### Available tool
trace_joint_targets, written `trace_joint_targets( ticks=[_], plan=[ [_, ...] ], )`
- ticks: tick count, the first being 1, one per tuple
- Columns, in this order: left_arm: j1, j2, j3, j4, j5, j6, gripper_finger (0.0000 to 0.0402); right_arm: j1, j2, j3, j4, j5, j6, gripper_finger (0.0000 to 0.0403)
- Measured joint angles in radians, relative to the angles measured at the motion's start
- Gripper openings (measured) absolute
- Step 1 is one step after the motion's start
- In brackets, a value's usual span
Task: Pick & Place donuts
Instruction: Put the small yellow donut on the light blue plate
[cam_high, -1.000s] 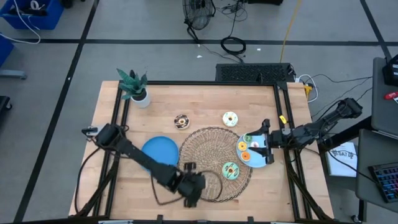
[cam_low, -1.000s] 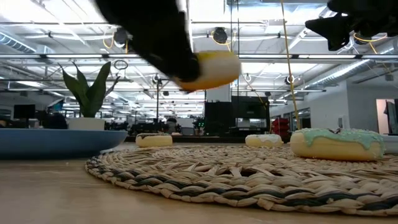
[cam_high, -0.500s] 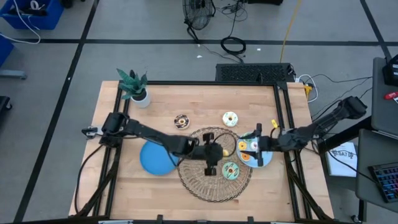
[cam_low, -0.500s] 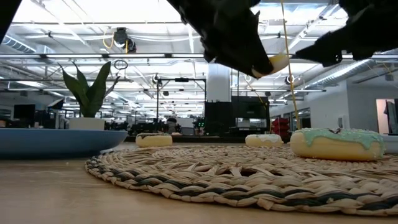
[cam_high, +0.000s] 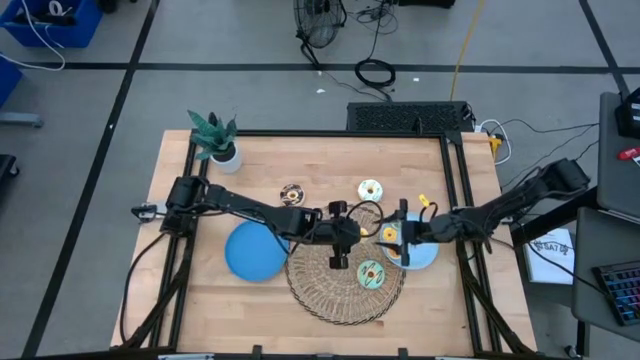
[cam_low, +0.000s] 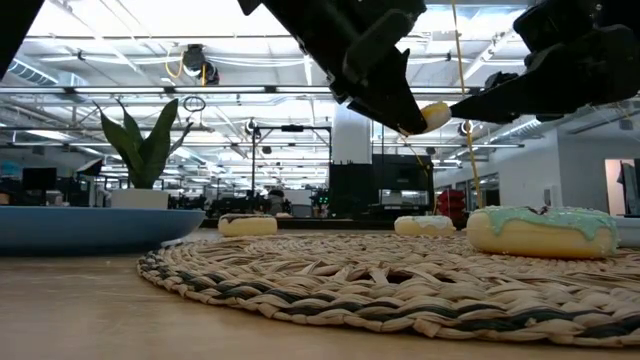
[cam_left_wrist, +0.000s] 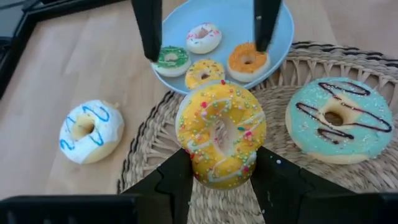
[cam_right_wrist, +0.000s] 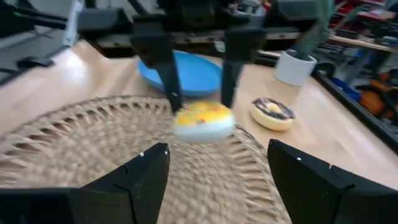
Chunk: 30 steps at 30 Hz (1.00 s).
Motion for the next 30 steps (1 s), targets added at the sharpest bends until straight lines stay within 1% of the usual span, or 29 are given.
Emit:
trace_joint_targets(
  ticks=[3,12,25,27,30],
  plan=[
    [0.007,0.0,0.0,0.006,0.003,0.004,0.0152,-0.014,0.048,0.0,0.069,-0.039,0.0,0.0256],
    [0.025,0.0,0.0,0.011,0.005,0.009,0.0152,-0.041,0.158,0.0,0.197,-0.041,-0.004,0.0256],
    [0.025,0.0,0.001,0.011,0.007,0.008,0.0152,-0.08,0.22,0.001,0.268,-0.043,-0.016,0.0256],
    [0.025,0.0,0.001,0.011,0.007,0.008,0.0152,-0.08,0.228,0.001,0.294,-0.068,-0.017,0.0256],
    [0.025,0.0,0.001,0.011,0.007,0.007,0.0152,-0.08,0.238,0.002,0.309,-0.078,-0.019,0.0256]
  ],
)
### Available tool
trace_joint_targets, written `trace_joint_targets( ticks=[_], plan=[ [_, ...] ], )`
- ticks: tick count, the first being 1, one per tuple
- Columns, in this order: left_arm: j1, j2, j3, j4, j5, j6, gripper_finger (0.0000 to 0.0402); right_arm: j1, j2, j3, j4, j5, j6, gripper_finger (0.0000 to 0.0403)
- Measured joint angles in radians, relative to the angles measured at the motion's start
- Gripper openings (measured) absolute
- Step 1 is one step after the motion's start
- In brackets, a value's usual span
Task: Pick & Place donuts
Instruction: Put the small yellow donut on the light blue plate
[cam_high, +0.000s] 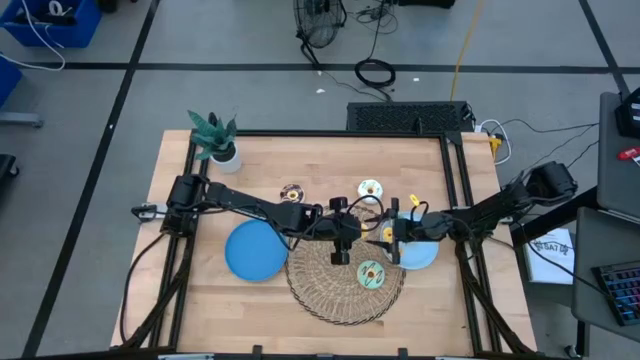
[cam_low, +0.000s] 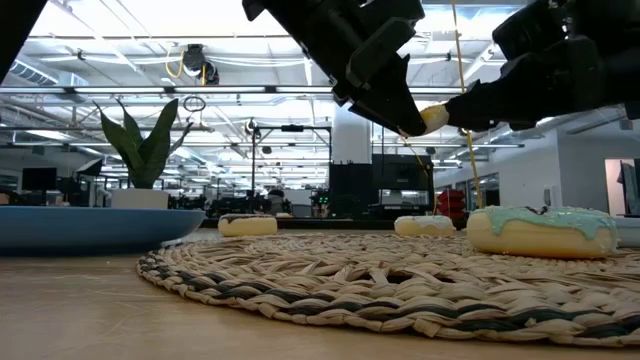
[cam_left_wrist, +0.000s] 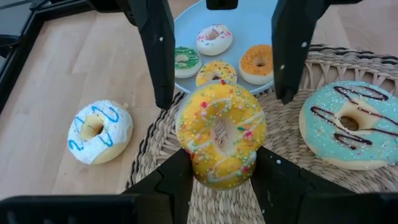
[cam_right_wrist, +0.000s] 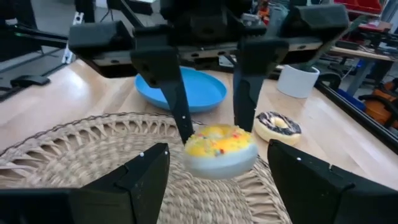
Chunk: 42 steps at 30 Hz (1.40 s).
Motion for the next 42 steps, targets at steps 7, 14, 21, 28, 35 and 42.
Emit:
trace_joint_targets(
  ticks=[7,14,21,28,35,42],
  plan=[
    [0.0,0.0,0.0,0.0,0.0,0.0,0.0152,0.0,0.024,0.0,0.01,0.01,-0.002,0.0249],
    [0.0,0.0,0.0,0.0,0.0,0.0,0.0152,-0.012,0.024,0.0,0.021,0.011,-0.003,0.0243],
    [0.0,0.0,0.0,0.0,-0.001,0.002,0.0152,-0.029,0.024,0.0,0.019,0.009,-0.003,0.0235],
    [0.0,0.0,0.0,0.0,-0.002,0.003,0.0152,-0.032,0.024,0.0,0.019,-0.015,-0.003,0.0219],
    [0.0,0.0,0.0,0.005,-0.002,0.003,0.0152,-0.032,0.024,0.0,0.02,-0.04,-0.003,0.0191],
    [0.0,0.0,0.0,0.013,-0.001,-0.002,0.0152,-0.032,0.024,0.0,0.02,-0.04,-0.011,0.0162]
  ],
)
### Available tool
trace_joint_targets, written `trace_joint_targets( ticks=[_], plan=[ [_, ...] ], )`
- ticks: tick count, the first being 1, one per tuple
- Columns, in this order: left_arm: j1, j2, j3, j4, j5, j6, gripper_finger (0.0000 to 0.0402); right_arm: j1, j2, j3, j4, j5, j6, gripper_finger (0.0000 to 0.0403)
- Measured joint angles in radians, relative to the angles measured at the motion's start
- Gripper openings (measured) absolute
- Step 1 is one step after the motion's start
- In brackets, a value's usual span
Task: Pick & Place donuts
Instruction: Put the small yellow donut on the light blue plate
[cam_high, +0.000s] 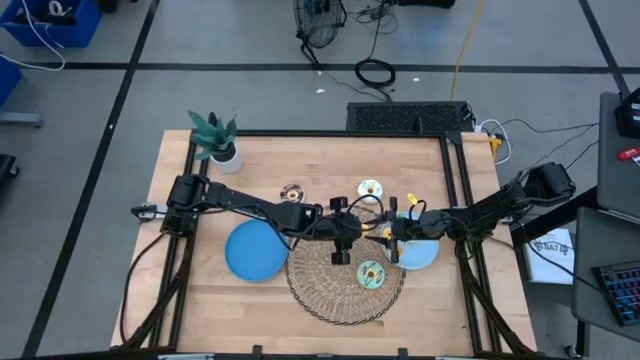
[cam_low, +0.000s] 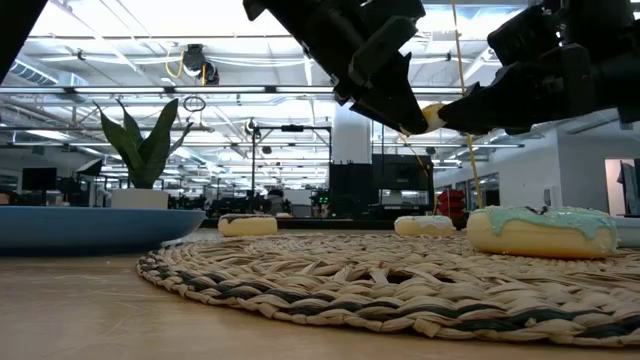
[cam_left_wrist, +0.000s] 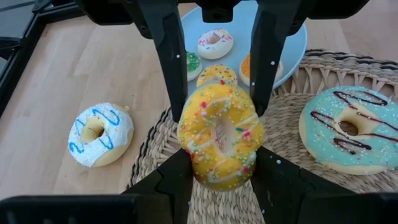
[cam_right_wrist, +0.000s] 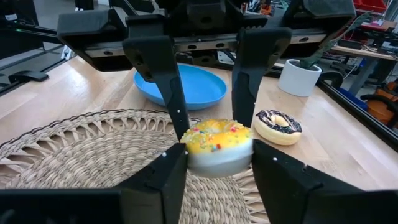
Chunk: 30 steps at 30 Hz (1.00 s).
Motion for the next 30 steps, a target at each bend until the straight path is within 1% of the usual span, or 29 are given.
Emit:
trace_joint_targets(
  ticks=[16,28,30],
  plan=[
    [0.0,0.0,0.0,0.003,0.0,-0.027,0.0152,0.0,0.0,0.0,0.0,0.001,-0.016,0.0111],
    [0.0,0.0,0.0,0.001,0.0,-0.007,0.0152,0.0,0.0,0.0,0.0,0.0,-0.016,0.0105],
    [0.0,0.0,0.0,0.005,-0.001,-0.024,0.0154,0.0,0.0,0.0,0.0,0.0,-0.016,0.0105]
  ],
)
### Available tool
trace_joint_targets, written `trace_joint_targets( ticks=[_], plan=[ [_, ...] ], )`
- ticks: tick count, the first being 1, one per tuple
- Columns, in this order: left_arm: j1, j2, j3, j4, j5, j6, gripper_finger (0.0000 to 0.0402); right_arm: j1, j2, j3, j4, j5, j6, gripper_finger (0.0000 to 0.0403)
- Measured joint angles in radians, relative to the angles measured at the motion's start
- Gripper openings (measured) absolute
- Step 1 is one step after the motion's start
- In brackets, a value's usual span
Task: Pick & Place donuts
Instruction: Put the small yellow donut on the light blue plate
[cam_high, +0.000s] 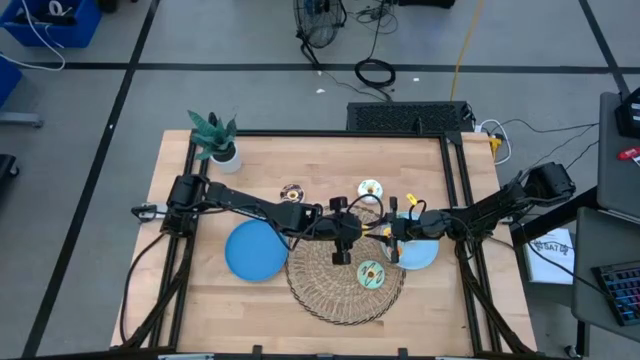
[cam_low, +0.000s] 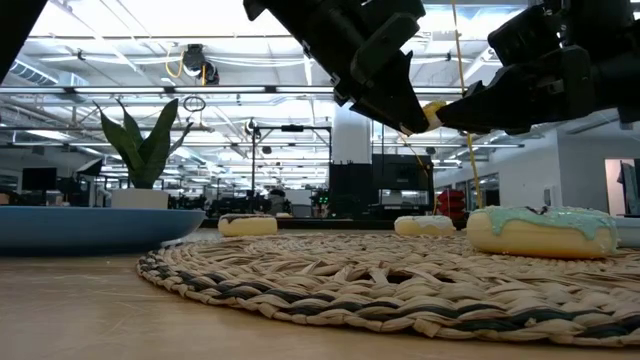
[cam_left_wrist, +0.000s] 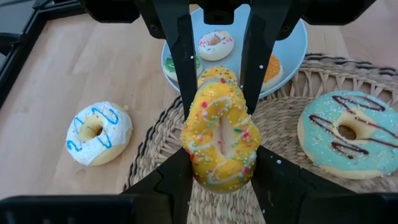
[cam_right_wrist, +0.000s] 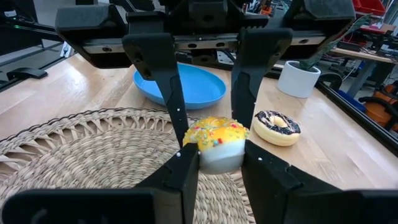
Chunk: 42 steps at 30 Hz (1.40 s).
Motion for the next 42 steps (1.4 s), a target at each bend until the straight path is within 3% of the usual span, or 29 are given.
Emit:
trace_joint_targets(
  ticks=[5,14,20,26,33,42],
  plan=[
    [0.002,0.0,0.0,0.003,-0.001,-0.008,0.0193,0.0,0.0,0.0,0.0,0.0,-0.001,0.0103],
    [0.0,-0.009,0.0,0.012,-0.001,-0.002,0.0332,0.0,-0.004,0.0,-0.003,0.001,-0.003,0.0102],
    [-0.003,-0.08,0.0,-0.071,-0.001,-0.002,0.0384,0.027,-0.094,0.0,-0.125,0.045,0.018,0.0098],
    [-0.013,-0.129,0.002,-0.104,0.0,0.025,0.0397,0.1,-0.28,0.0,-0.381,0.111,0.148,0.0083],
    [-0.021,-0.131,0.001,-0.126,0.001,0.081,0.0397,0.225,-0.494,0.0,-0.747,0.11,0.425,0.0054],
    [-0.019,-0.131,0.001,-0.129,-0.001,0.068,0.0397,0.361,-0.648,0.0,-1.186,0.106,0.848,0.0012]
  ],
)
